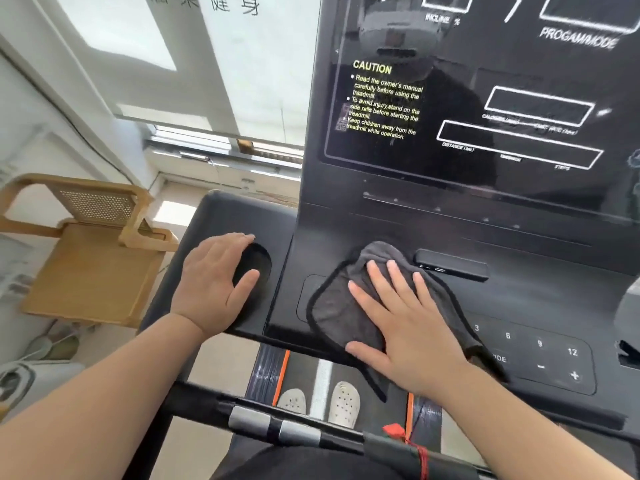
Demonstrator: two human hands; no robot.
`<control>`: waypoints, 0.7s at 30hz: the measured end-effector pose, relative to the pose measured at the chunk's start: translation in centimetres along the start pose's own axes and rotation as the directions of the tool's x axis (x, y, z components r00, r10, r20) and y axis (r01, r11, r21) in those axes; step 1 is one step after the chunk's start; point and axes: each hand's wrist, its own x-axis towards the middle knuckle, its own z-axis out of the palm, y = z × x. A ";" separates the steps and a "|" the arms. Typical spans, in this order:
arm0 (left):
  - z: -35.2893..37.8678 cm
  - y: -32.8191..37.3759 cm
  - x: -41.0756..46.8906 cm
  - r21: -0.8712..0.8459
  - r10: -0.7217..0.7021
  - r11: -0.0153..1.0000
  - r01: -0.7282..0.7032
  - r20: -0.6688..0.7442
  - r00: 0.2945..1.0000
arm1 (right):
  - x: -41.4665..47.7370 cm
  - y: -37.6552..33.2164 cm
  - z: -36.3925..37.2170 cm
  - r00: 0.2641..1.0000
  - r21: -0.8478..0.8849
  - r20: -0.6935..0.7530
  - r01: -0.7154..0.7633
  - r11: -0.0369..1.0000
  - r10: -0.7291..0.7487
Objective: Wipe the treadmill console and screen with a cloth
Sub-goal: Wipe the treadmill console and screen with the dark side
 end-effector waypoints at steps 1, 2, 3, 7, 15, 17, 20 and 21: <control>0.0 0.2 0.2 0.049 -0.018 0.999 0.017 0.021 1.000 | 0.4 -0.2 0.0 1.000 0.020 -0.012 -0.005 1.000 0.005; 0.1 0.4 0.3 0.095 -0.041 0.995 0.038 0.032 0.999 | 0.9 -0.6 -0.1 1.000 0.037 -0.024 -0.010 0.999 0.011; 0.1 0.8 0.5 0.127 -0.068 0.990 0.063 0.033 0.997 | 1.5 -1.0 -0.1 0.999 0.048 -0.038 -0.010 0.999 0.012; 0.6 2.5 0.9 0.155 -0.176 0.973 0.170 0.022 0.984 | 5.3 -2.1 -0.6 0.994 0.040 -0.110 0.023 0.999 -0.018; -0.5 2.6 1.6 -0.053 -0.184 0.982 0.183 -0.013 0.983 | 11.1 -1.7 -2.4 0.966 -0.060 -0.237 0.092 0.994 -0.104; -1.0 2.8 2.4 -0.135 -0.164 0.978 0.158 -0.035 0.986 | 11.6 -1.1 -2.8 0.967 -0.131 -0.224 0.097 0.987 -0.125; -1.7 3.9 4.0 -0.267 -0.085 0.962 0.065 -0.067 0.994 | 11.5 -1.9 -2.9 0.972 -0.169 -0.223 0.041 0.985 -0.079; -2.0 4.4 4.6 -0.305 -0.055 0.952 0.027 -0.084 0.995 | 11.4 -2.3 -2.9 0.972 -0.169 -0.231 0.008 0.986 -0.047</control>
